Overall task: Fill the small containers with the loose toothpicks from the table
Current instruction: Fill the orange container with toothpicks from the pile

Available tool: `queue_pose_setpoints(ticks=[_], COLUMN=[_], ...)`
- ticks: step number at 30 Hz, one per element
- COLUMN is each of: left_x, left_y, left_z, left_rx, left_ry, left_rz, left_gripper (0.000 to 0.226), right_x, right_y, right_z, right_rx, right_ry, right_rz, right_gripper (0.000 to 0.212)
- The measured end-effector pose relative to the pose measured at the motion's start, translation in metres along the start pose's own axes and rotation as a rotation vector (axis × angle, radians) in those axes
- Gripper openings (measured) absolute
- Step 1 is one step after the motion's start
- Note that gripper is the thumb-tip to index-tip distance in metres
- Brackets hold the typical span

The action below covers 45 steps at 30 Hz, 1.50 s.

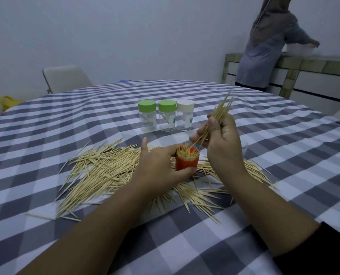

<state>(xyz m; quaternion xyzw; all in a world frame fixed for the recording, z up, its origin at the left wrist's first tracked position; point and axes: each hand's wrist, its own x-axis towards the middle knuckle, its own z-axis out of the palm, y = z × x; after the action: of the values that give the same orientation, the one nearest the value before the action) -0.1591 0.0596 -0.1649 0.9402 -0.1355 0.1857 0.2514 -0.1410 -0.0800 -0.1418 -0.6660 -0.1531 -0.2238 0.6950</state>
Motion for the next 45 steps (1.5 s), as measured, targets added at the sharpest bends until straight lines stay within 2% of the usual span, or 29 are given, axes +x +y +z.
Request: queue_pose_setpoints(ticks=[9, 17, 24, 27, 31, 35, 41, 45], left_x=[-0.001, -0.001, -0.002, -0.002, -0.002, -0.001, 0.001, 0.002], left_y=[-0.004, -0.006, -0.004, -0.005, -0.006, -0.007, -0.008, -0.008], left_z=[0.001, 0.001, 0.002, 0.002, 0.002, 0.003, 0.002, 0.003], left_rx=[-0.026, -0.033, -0.049, -0.044, -0.060, -0.079, -0.096, -0.097], left_ry=[0.034, 0.049, 0.046, 0.039, 0.032, 0.037, 0.000, 0.002], left_rz=[0.019, -0.003, -0.008, -0.009, -0.024, -0.032, -0.037, -0.053], left_gripper=[0.049, 0.051, 0.053, 0.054, 0.050, 0.045, 0.043, 0.048], right_x=[-0.004, -0.007, -0.008, -0.008, -0.011, -0.011, -0.013, -0.009], right_y=[0.011, 0.013, 0.011, 0.009, 0.010, 0.013, 0.015, 0.018], right_z=[0.007, 0.010, 0.006, 0.005, 0.005, 0.005, 0.003, 0.004], right_rx=[-0.122, -0.095, -0.056, -0.085, -0.102, -0.312, -0.529, -0.708], right_ry=[-0.054, -0.221, -0.213, -0.261, -0.338, -0.416, -0.535, -0.539], right_rz=[0.138, 0.259, 0.185, 0.119, 0.124, 0.098, -0.051, -0.133], right_gripper=[0.018, 0.020, 0.018, 0.021, 0.025, 0.032, 0.050, 0.045])
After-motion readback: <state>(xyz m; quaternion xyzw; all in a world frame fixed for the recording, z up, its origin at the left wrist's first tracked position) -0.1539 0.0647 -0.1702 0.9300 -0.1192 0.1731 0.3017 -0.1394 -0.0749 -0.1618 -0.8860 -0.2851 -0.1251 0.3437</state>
